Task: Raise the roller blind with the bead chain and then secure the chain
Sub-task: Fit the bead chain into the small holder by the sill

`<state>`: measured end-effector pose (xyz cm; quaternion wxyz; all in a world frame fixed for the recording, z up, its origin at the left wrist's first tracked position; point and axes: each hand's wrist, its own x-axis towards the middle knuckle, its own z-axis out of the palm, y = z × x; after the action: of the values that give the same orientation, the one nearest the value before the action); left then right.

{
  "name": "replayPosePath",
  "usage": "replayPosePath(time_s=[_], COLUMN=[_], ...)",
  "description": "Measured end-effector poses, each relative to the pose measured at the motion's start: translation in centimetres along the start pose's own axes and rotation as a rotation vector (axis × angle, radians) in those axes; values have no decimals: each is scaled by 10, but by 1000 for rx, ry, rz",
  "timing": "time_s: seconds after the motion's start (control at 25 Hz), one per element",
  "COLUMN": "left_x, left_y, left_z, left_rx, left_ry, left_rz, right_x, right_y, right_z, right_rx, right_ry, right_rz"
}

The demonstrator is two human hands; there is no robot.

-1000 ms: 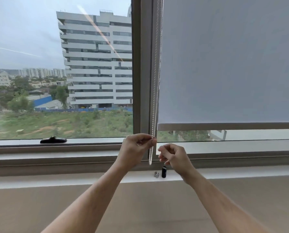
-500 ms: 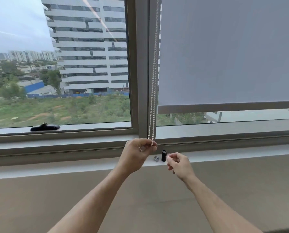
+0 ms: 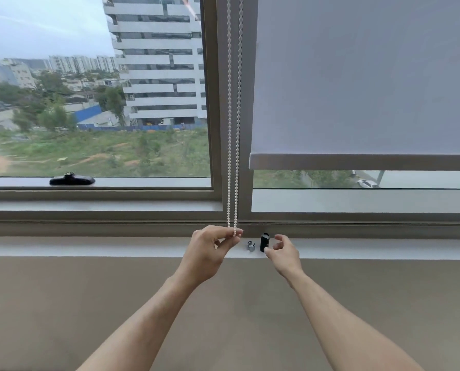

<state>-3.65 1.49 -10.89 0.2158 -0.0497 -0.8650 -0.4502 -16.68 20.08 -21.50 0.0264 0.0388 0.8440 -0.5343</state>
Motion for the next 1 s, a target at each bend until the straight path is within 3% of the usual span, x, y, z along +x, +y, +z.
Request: replayPosePath(time_s=[0.36, 0.64, 1.0], left_x=[-12, -22, -23], left_y=[0, 9, 8], left_z=[14, 11, -1], left_rx=[-57, -82, -22], left_ry=[79, 111, 107], left_rz=[26, 45, 149], right_x=[30, 7, -61], right_y=[11, 10, -40], right_z=[11, 10, 15], right_rx=[-168, 52, 192], right_ry=[-37, 16, -233], right_rz=[-86, -165, -320])
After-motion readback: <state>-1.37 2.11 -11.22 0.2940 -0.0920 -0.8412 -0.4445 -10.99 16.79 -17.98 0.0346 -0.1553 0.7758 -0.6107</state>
